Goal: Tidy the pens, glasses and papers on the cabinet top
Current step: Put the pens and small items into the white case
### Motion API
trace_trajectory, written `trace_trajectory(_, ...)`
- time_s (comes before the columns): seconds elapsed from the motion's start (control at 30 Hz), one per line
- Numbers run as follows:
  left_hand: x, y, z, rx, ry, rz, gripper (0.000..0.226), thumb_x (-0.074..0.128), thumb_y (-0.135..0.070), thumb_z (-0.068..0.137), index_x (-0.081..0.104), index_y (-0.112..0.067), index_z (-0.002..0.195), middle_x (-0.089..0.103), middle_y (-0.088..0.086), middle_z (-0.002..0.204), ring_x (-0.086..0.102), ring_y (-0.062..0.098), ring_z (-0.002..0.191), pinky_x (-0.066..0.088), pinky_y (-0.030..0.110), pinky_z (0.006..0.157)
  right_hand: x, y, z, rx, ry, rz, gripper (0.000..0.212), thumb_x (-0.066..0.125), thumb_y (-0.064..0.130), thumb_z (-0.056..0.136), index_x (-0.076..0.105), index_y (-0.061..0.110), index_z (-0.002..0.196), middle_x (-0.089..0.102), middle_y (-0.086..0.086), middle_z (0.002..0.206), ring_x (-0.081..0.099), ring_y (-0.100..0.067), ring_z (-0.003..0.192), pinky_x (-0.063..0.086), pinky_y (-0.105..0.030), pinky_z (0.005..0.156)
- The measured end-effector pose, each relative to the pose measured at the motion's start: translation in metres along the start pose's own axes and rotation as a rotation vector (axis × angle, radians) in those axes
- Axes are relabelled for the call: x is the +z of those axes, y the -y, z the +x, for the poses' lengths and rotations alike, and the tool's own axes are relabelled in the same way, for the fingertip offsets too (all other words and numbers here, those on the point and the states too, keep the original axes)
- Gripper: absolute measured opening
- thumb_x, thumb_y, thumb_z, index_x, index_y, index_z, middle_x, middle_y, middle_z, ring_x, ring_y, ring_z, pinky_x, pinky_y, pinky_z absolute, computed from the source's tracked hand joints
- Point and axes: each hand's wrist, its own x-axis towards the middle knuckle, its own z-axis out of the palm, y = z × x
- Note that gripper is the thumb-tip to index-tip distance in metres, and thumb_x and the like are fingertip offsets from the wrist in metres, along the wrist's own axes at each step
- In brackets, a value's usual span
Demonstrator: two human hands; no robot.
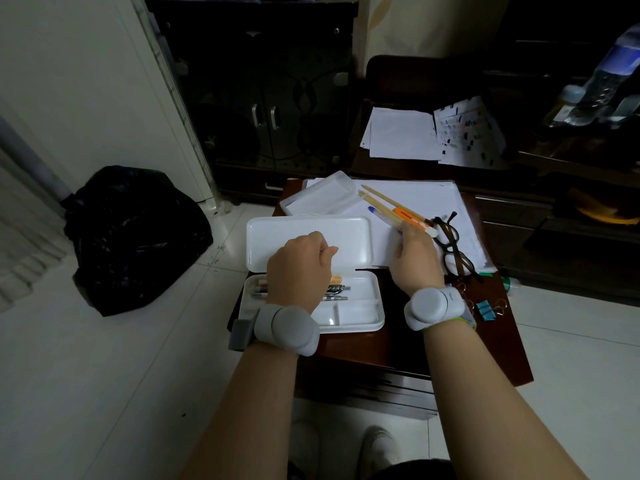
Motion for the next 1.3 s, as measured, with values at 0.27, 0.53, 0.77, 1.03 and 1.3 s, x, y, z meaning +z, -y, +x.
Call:
trace_trajectory(0.27, 0.000, 0.001, 0.000, -0.010, 0.020, -0.001, 0.027, 0.053, -0.035, 0.093, 0.065, -0.012, 0.088, 0.066, 0.003, 0.079, 0.059, 0.019, 0.075, 0.047, 0.029, 0.067, -0.005, 0.001, -0.002, 0.102, -0.022, -0.054, 0.040, 0.048, 0.010, 0.090, 0.050, 0.010, 0.130, 0.046, -0.016, 0.133, 0.037, -0.034, 0.126, 0.026, -0.043, 0.107)
trace_trajectory(0.53, 0.001, 0.004, -0.001, -0.010, 0.040, -0.009, 0.025, 0.056, -0.033, 0.092, 0.065, -0.012, 0.084, 0.064, 0.002, 0.076, 0.058, 0.019, 0.074, 0.046, 0.028, 0.065, -0.006, 0.001, -0.002, 0.185, -0.072, 0.114, 0.039, 0.061, 0.014, 0.087, 0.054, 0.001, 0.123, 0.042, -0.018, 0.130, 0.048, -0.038, 0.117, 0.044, -0.042, 0.093)
trace_trajectory(0.77, 0.001, 0.006, -0.001, 0.009, 0.002, -0.010, 0.025, 0.056, -0.033, 0.091, 0.066, -0.012, 0.081, 0.063, 0.001, 0.075, 0.054, 0.016, 0.070, 0.042, 0.027, 0.062, -0.005, 0.001, -0.002, 0.174, -0.128, 0.094, 0.020, 0.058, 0.011, 0.087, 0.067, -0.001, 0.099, 0.058, -0.020, 0.110, 0.054, -0.035, 0.105, 0.042, -0.031, 0.077)
trace_trajectory(1.03, 0.002, 0.007, 0.000, 0.011, 0.014, 0.000, 0.023, 0.055, -0.033, 0.092, 0.066, -0.013, 0.085, 0.065, 0.001, 0.080, 0.056, 0.016, 0.074, 0.043, 0.026, 0.063, -0.005, -0.001, -0.003, 0.154, -0.165, 0.097, 0.021, 0.055, 0.012, 0.089, 0.066, -0.004, 0.093, 0.058, -0.021, 0.105, 0.056, -0.035, 0.098, 0.038, -0.029, 0.072)
trace_trajectory(1.3, -0.001, 0.006, 0.001, -0.028, -0.001, -0.036, 0.030, 0.052, -0.030, 0.094, 0.058, -0.017, 0.121, 0.067, 0.004, 0.099, 0.060, 0.019, 0.093, 0.048, 0.030, 0.082, -0.014, 0.001, -0.004, 0.127, -0.272, 0.230, 0.022, 0.052, 0.015, 0.092, 0.066, -0.001, 0.099, 0.067, -0.020, 0.094, 0.061, -0.033, 0.088, 0.038, -0.025, 0.067)
